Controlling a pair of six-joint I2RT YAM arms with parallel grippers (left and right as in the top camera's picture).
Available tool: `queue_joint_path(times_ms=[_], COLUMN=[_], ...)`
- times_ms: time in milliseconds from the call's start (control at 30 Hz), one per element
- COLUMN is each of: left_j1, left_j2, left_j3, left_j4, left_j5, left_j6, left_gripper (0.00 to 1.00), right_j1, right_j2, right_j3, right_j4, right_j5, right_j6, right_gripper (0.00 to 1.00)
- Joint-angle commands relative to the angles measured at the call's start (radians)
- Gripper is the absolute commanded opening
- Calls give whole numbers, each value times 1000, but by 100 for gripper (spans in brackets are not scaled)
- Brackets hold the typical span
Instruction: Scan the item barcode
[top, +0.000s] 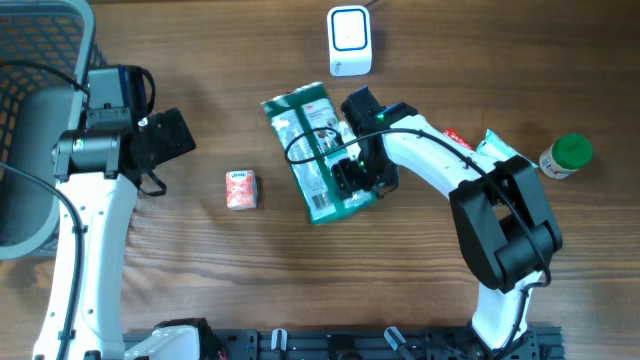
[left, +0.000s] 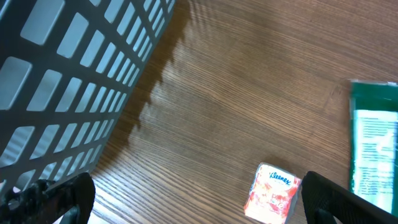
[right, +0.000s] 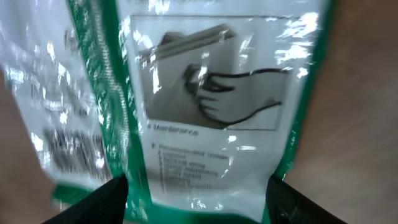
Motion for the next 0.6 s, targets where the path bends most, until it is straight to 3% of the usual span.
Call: queue_joint_path(times_ms=[0, 167, 300, 567], left_j1=[5, 5, 5, 5], left_j2=[-13, -13, -13, -13], left_j3=[14, 14, 14, 14], left_j4=[3, 3, 3, 3], left_j5=[-16, -16, -16, -16], left_j6=[-9, -8, -8, -8], left_gripper=[100, 100, 100, 100], right_j1=[9, -2, -1, 2], right_j2=[1, -127, -193, -160], right_j3=[-11, 66, 92, 66], right_j4=[-47, -60, 1, 127], right_j5=[-94, -62, 83, 179], right_j6=[32, 45, 157, 225], right_gripper=[70, 73, 73, 74])
